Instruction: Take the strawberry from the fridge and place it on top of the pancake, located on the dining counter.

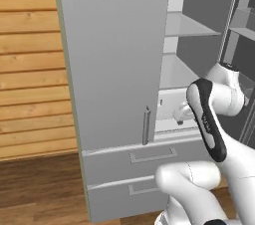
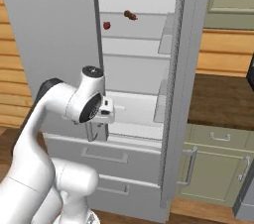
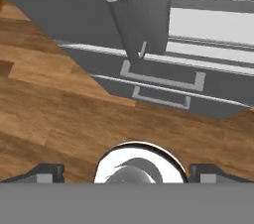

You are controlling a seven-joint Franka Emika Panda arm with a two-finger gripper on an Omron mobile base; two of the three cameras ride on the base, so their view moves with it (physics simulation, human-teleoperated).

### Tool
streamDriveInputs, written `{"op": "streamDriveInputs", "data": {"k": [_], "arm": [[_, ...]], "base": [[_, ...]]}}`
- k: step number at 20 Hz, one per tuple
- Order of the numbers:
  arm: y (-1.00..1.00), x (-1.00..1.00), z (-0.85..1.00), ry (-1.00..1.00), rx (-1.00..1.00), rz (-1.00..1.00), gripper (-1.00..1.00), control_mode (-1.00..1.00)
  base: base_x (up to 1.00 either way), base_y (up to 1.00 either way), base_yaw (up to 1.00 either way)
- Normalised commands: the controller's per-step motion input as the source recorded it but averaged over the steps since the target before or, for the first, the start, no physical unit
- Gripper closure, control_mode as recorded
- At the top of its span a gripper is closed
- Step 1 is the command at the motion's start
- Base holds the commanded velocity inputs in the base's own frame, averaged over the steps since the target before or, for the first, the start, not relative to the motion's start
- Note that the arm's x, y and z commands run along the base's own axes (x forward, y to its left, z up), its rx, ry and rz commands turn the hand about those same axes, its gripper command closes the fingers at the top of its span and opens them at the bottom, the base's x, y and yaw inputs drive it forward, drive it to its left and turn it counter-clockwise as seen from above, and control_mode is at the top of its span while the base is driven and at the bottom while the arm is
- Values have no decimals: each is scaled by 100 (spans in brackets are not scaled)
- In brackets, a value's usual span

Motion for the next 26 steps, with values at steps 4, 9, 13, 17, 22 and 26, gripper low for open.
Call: {"op": "streamDriveInputs", "data": {"k": [4, 9, 13, 17, 22, 26], "arm": [[100, 8, 0, -28, 12, -39, -100, -100], [76, 36, 43, 0, -31, -34, -100, -100], [2, 71, 8, 5, -22, -4, -100, -100], [-7, 83, 0, 20, -5, 0, -100, -100], [4, 53, -13, 3, 0, 0, -100, -100], [-19, 38, -41, 2, 1, 0, -100, -100]], "base": [[0, 0, 0], [0, 0, 0], [0, 0, 0], [0, 0, 0], [0, 0, 0], [0, 0, 0]]}}
